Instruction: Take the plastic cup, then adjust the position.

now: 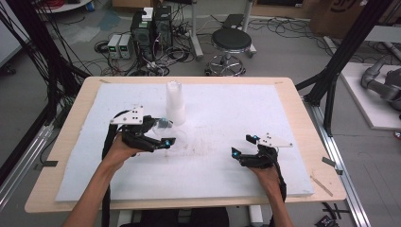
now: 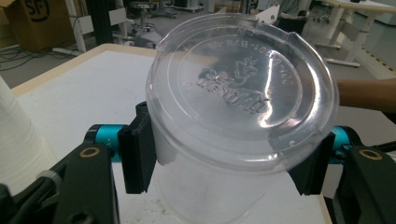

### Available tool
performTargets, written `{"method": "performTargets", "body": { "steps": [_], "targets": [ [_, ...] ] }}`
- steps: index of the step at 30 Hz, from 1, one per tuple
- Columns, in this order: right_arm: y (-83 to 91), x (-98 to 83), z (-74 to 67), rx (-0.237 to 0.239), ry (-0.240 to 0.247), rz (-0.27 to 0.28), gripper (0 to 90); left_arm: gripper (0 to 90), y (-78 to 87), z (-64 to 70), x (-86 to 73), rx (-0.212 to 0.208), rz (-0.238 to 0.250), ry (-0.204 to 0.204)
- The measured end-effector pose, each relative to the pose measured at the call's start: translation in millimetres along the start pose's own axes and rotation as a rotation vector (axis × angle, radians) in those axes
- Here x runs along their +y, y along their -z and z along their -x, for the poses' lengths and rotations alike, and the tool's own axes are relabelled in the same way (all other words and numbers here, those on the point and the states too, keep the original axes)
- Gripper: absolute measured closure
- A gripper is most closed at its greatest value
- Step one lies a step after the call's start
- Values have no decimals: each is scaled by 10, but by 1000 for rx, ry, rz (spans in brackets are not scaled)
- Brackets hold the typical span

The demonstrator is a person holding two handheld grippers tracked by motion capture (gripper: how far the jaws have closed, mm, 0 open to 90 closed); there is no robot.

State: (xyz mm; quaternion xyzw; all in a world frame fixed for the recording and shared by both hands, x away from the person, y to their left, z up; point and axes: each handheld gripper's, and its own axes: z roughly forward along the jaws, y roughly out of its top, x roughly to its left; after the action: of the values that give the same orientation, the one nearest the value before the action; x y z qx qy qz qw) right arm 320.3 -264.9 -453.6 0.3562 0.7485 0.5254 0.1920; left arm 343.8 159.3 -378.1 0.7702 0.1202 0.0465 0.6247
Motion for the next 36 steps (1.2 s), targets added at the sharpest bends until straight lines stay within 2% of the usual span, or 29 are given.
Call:
{"method": "performTargets", "body": {
  "steps": [4, 12, 16, 21, 25, 26, 27, 28, 33, 34, 36],
  "targets": [
    [5, -1, 4, 2, -1, 5, 153, 354, 6, 6, 9, -5, 20, -2],
    [10, -1, 8, 7, -3, 9, 153, 354, 17, -14, -2, -1, 11, 4],
    [4, 3, 30, 13, -22, 4, 153, 354, 14, -14, 0, -5, 19, 8],
    [21, 18, 40, 49, -18, 9, 153, 355, 11, -4, 11, -14, 36, 8],
    [56, 124, 3, 103, 9, 36, 153, 356, -3, 5, 22, -24, 49, 9],
    [71, 202, -21, 143, 34, 46, 153, 356, -9, 7, 25, -28, 51, 9],
    [71, 202, -21, 143, 34, 46, 153, 356, -17, 7, 28, -33, 51, 7],
    [79, 241, -34, 163, 44, 47, 153, 356, -27, 14, 33, -34, 51, 7],
    [101, 428, -102, 281, 86, 57, 153, 356, -76, 36, 52, -55, 55, 8],
    [104, 497, -131, 320, 105, 55, 152, 356, -81, 38, 54, -58, 54, 8],
    [104, 528, -148, 339, 110, 50, 152, 356, -92, 47, 56, -59, 51, 8]
  ]
}}
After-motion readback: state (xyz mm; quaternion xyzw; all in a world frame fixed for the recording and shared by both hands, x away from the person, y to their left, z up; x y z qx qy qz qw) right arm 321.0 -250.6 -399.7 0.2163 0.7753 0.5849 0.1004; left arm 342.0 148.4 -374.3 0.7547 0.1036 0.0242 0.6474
